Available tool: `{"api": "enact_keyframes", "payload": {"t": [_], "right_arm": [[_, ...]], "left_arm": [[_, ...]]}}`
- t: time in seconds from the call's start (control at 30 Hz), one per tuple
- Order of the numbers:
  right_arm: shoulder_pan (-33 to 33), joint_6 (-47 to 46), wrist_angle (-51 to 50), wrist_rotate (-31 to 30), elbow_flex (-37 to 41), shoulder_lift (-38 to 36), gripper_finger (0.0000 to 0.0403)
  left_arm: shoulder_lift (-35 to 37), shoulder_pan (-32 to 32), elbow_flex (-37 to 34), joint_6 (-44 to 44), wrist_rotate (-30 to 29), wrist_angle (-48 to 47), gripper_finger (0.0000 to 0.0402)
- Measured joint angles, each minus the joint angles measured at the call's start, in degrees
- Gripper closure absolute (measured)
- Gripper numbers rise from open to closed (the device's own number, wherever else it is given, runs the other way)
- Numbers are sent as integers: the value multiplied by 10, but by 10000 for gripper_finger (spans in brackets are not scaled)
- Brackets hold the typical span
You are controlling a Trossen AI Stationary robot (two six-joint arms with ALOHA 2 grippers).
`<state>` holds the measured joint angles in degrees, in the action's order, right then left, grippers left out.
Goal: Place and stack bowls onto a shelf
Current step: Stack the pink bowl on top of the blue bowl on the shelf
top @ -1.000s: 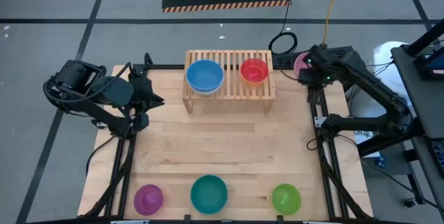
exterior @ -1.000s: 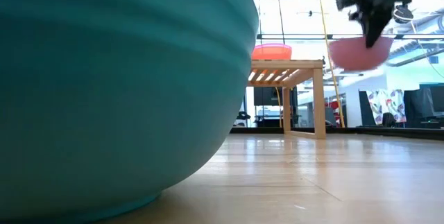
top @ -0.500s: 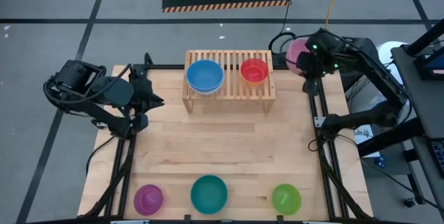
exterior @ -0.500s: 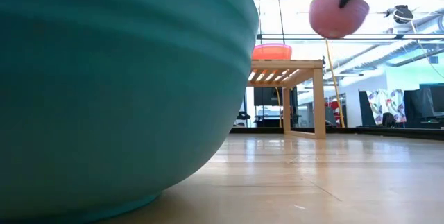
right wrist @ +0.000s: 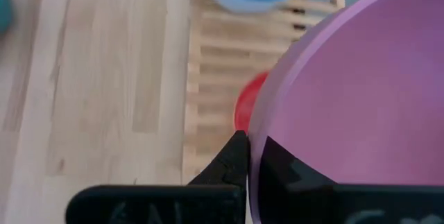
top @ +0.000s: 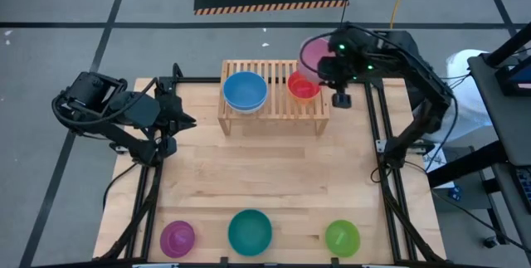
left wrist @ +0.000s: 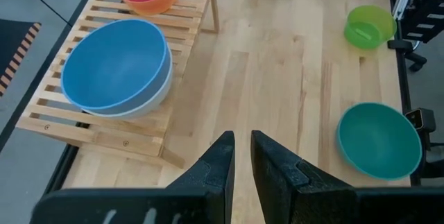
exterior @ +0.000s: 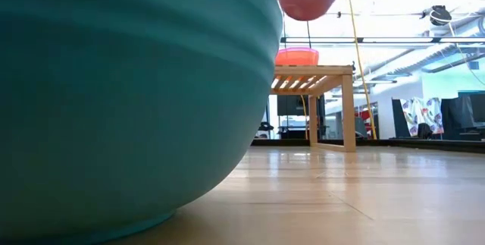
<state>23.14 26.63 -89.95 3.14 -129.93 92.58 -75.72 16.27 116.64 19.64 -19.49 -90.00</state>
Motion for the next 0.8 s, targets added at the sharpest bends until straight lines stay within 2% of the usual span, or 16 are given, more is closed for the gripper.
{"api": "enact_keyframes", "payload": {"t": [0.2,0.6,0.8], "right_arm": [[-44,15,0,1,-49,48,403],[-121,43,104,3,-51,85,403],[-138,21,104,61,-51,84,403]], "left_arm": [[0,0,0,-16,1,0,346],[0,0,0,-25,1,0,346],[-1,0,0,-64,0,12,346]]}}
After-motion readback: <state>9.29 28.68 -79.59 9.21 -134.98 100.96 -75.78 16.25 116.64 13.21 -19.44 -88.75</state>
